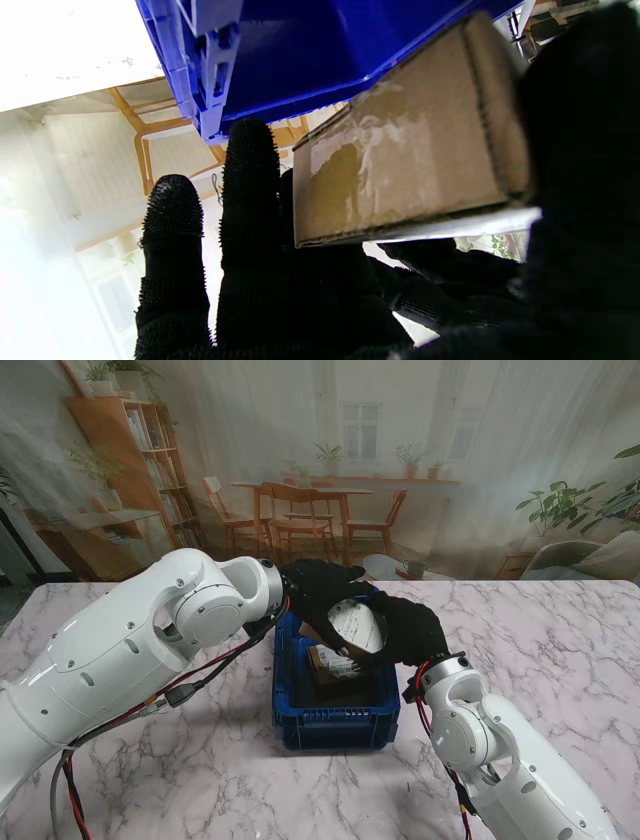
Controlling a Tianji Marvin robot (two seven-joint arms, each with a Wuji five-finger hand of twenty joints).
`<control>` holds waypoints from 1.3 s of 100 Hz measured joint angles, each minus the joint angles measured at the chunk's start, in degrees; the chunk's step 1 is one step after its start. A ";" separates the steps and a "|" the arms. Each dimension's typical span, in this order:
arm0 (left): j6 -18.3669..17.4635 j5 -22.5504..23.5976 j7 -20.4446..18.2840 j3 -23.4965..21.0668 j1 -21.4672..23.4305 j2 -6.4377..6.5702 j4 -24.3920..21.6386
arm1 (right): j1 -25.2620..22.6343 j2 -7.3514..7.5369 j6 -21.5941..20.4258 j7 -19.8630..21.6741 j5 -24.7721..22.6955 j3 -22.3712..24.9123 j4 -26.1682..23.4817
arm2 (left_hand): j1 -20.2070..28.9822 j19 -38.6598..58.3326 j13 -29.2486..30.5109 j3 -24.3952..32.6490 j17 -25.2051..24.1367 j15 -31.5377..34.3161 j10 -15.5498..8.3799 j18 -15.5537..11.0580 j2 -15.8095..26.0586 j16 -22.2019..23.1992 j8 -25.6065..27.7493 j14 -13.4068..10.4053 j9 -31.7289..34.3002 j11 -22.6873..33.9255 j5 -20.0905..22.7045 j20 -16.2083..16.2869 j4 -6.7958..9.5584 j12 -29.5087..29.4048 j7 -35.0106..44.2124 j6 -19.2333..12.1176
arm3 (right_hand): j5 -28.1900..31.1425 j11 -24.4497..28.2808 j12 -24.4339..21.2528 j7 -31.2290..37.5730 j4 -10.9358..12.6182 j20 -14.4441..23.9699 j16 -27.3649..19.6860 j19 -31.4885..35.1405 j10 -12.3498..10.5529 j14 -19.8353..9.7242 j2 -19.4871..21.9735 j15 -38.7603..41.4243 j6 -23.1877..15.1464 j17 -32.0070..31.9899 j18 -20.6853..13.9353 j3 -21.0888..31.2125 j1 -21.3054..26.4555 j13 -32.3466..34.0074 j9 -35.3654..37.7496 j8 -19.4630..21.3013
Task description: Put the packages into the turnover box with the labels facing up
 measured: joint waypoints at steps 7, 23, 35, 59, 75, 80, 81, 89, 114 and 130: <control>-0.02 -0.06 -0.24 0.96 -0.63 0.02 0.32 | 0.03 -0.01 0.48 0.18 0.04 -0.14 -0.03 | 0.00 0.16 0.48 0.00 0.07 0.00 0.00 -0.06 -0.50 0.35 0.27 -0.19 0.00 0.01 0.00 0.07 0.00 0.50 0.00 0.03 | 0.05 0.00 0.00 0.00 0.00 0.00 0.00 0.00 0.02 0.00 -0.01 0.01 0.00 0.00 0.00 0.00 0.00 0.00 0.01 -0.03; -0.38 0.67 -0.77 1.93 -1.38 0.02 0.63 | 0.08 -0.02 1.13 0.80 0.22 -0.24 -0.22 | 0.01 0.21 0.59 0.00 0.15 0.00 -0.53 -0.66 -0.52 0.85 0.33 -0.43 0.00 0.03 0.00 0.55 0.00 1.26 0.00 0.69 | 0.10 0.00 0.00 0.00 0.00 0.02 0.01 0.01 0.04 0.00 -0.01 0.01 0.00 0.00 0.00 0.00 0.00 0.00 0.04 -0.07; -1.23 1.94 -1.25 1.96 -1.48 0.04 0.63 | 0.07 -0.02 1.84 1.44 0.56 -0.15 -0.69 | 0.98 0.87 0.61 0.00 0.16 0.00 -0.58 -0.72 -0.68 1.18 0.40 -0.85 0.00 0.06 0.00 0.63 0.00 1.96 0.00 0.70 | 0.10 0.00 0.00 0.00 0.00 0.02 0.01 0.33 0.06 0.01 -0.01 0.01 0.00 0.00 0.00 0.00 0.00 0.00 0.05 -0.08; -2.10 2.90 -1.99 3.34 -2.80 0.30 1.09 | 0.00 -0.02 2.21 1.74 1.37 -0.11 -1.07 | 2.87 3.99 2.81 0.23 1.04 1.22 -2.06 -1.39 -1.18 4.30 2.79 -1.65 3.90 1.59 0.02 2.74 0.00 4.63 0.71 0.70 | 0.12 0.00 0.00 0.00 0.00 0.03 0.01 0.34 0.07 0.01 -0.01 0.02 0.00 0.00 0.12 -0.01 0.00 0.00 0.07 -0.16; -2.03 2.92 -0.59 3.89 -2.96 0.17 2.01 | -0.02 -0.02 2.50 2.47 2.05 -0.15 -1.40 | 6.10 7.10 5.45 1.91 1.81 2.72 -4.48 -1.54 -1.18 7.63 7.59 -2.50 7.33 3.89 0.98 4.83 0.06 9.34 3.50 -0.92 | 0.19 0.00 0.00 0.00 0.00 0.03 0.01 0.35 0.11 0.01 -0.01 0.02 0.00 -0.08 0.14 -0.01 0.00 0.00 0.09 -0.73; -1.99 2.90 -0.29 4.17 -3.08 0.12 2.19 | -0.03 -0.02 2.50 2.47 1.76 -0.19 -1.40 | 6.10 7.96 6.18 1.94 1.94 3.06 -5.52 -1.60 -1.18 8.96 9.22 -3.06 9.32 5.25 1.43 5.57 0.07 10.96 3.77 -1.26 | 0.21 0.00 0.00 0.00 0.00 0.03 0.01 0.35 0.13 0.03 -0.01 0.02 0.00 -0.10 0.16 -0.01 0.00 0.00 0.10 -0.82; -1.98 2.89 -0.24 4.23 -3.11 0.11 2.22 | -0.03 -0.02 2.50 2.47 1.71 -0.20 -1.40 | 6.55 7.99 6.67 1.94 1.97 3.08 -5.63 -1.62 -1.15 9.23 9.66 -3.10 9.47 5.25 1.56 5.64 0.07 11.39 3.80 -1.30 | 0.21 0.00 0.00 0.00 0.00 0.03 0.01 0.35 0.13 0.06 -0.01 0.02 0.00 -0.10 0.16 -0.01 0.00 0.00 0.10 -0.85; -1.95 2.75 0.27 4.52 -3.22 0.00 2.41 | -0.07 0.00 2.50 2.48 1.45 -0.22 -1.39 | 7.30 8.80 7.86 1.94 2.41 3.56 -6.33 -1.68 -1.61 10.32 11.35 -3.32 10.77 6.33 2.85 6.91 0.08 12.27 4.26 -1.52 | 0.24 0.00 0.00 0.00 0.00 0.04 0.01 0.35 0.16 0.08 -0.01 0.02 0.00 -0.24 0.17 -0.01 0.00 0.00 0.13 -1.37; -1.71 2.88 1.50 4.57 -2.94 -0.29 2.60 | -0.20 0.03 2.42 1.91 0.38 -0.20 -1.28 | 8.82 11.79 11.60 0.88 4.03 4.49 -7.16 -1.46 -2.15 12.86 14.62 -3.83 15.00 7.46 4.73 9.39 0.08 14.33 5.31 -2.25 | 0.26 0.00 0.00 0.00 0.00 0.05 0.01 0.35 0.21 0.09 -0.01 0.02 0.00 -0.24 0.19 -0.01 0.00 0.00 0.16 -2.20; 0.19 1.37 1.29 6.30 -3.99 -0.36 2.91 | -0.49 0.01 2.41 1.38 0.68 -0.12 -1.16 | 11.12 15.83 15.30 0.28 6.96 7.18 -6.49 -1.41 -2.59 16.90 15.57 -4.08 16.94 10.02 4.74 11.34 0.08 17.52 5.22 -0.85 | 0.41 0.00 0.00 0.00 0.00 0.07 0.01 0.35 0.62 0.10 -0.01 0.06 0.00 -0.24 0.22 -0.01 0.00 0.00 0.44 -3.60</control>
